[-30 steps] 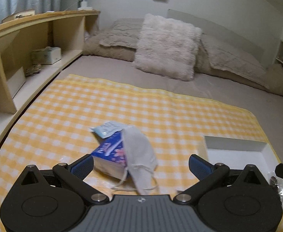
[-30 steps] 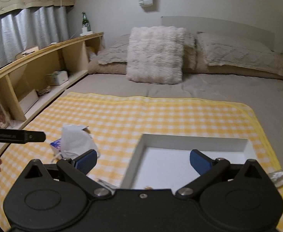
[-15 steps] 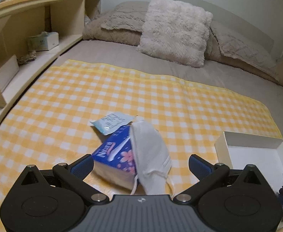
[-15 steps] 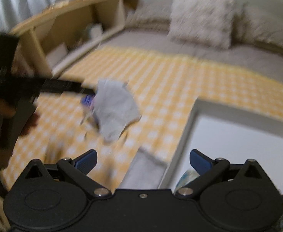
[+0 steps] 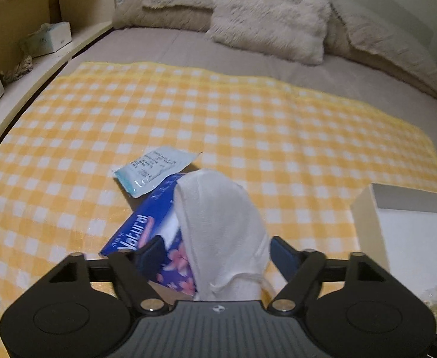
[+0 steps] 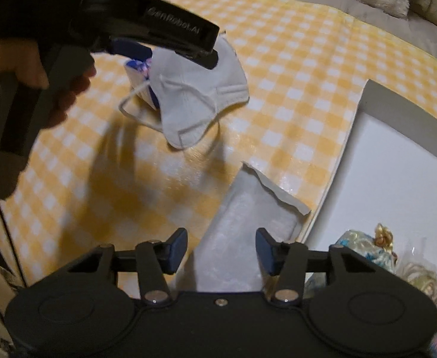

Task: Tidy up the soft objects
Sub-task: 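Move both tools back over the cloth toward the mask and grey sachet, then grasp the grey sachet with the right tool while the left tool reaches the white mask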

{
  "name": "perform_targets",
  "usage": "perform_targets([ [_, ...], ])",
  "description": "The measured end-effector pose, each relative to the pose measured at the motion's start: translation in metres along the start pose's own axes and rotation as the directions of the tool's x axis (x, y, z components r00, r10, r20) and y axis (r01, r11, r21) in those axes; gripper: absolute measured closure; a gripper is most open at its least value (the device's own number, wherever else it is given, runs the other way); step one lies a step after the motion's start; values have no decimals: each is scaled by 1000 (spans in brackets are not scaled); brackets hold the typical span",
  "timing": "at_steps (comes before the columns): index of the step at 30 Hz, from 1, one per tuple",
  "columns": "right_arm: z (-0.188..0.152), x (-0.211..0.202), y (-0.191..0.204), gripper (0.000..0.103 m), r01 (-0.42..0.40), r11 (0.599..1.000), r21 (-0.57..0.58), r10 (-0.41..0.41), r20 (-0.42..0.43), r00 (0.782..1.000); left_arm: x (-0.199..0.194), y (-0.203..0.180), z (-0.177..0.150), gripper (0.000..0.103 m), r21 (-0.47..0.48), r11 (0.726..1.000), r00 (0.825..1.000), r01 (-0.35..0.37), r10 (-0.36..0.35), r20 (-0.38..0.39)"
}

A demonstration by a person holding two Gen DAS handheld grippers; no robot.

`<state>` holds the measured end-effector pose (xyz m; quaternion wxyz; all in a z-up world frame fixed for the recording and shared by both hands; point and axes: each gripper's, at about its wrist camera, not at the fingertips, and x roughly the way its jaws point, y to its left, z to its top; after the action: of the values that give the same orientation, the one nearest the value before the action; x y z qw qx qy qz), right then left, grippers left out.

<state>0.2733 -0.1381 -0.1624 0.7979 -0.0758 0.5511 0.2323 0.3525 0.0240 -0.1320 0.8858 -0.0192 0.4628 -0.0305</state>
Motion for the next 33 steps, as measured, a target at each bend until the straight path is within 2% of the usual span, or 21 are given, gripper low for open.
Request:
perform_targets([
  [1, 1, 4, 1, 51, 14, 1000, -16, -14, -6, 1000, 4, 0, 0, 39, -2, 1000, 1000, -11, 11, -9],
  [4, 0, 12, 5, 50, 40, 997, -63, -40, -3, 999, 8, -3, 1, 62, 23, 999, 999, -27, 28, -27],
  [6, -1, 18, 12, 50, 52, 992, -113, -53, -5, 999, 9, -4, 2, 86, 36, 999, 999, -20, 21, -38],
  [8, -3, 17, 17, 50, 55, 987, -151, -56, -7, 998, 8, -3, 2, 94, 28, 1000, 999, -6, 7, -49],
  [12, -5, 12, 25, 62, -39, 981, -189, 37, -14, 999, -2, 2, -1, 98, 20, 999, 998, 40, -39, -50],
  [18, -16, -2, 54, 74, -179, 945, -274, 174, -40, 984, -30, 14, -13, 102, 33, 996, 997, 79, -78, -26],
  [21, -20, -17, 58, 74, -213, 944, -252, 214, -24, 977, -48, 25, -21, 102, 18, 994, 994, 110, -110, -7],
  [23, -23, -28, 56, 65, -211, 944, -255, 221, 8, 975, -62, 34, -27, 102, 5, 989, 989, 145, -145, 11],
  [25, -26, -39, 54, 51, -210, 944, -255, 225, 31, 974, -73, 41, -33, 102, -8, 984, 984, 177, -177, 23],
  [28, -30, -47, 48, 38, -209, 938, -275, 226, 29, 974, -88, 52, -44, 102, -37, 965, 966, 260, -259, 29],
  [30, -33, -46, 46, 34, -201, 936, -290, 216, 20, 976, -94, 59, -53, 102, -66, 945, 948, 319, -319, 16],
  [33, -38, -37, 42, 28, -204, 931, -301, 205, -29, 978, -97, 65, -65, 102, -87, 929, 931, 361, -363, -16],
])
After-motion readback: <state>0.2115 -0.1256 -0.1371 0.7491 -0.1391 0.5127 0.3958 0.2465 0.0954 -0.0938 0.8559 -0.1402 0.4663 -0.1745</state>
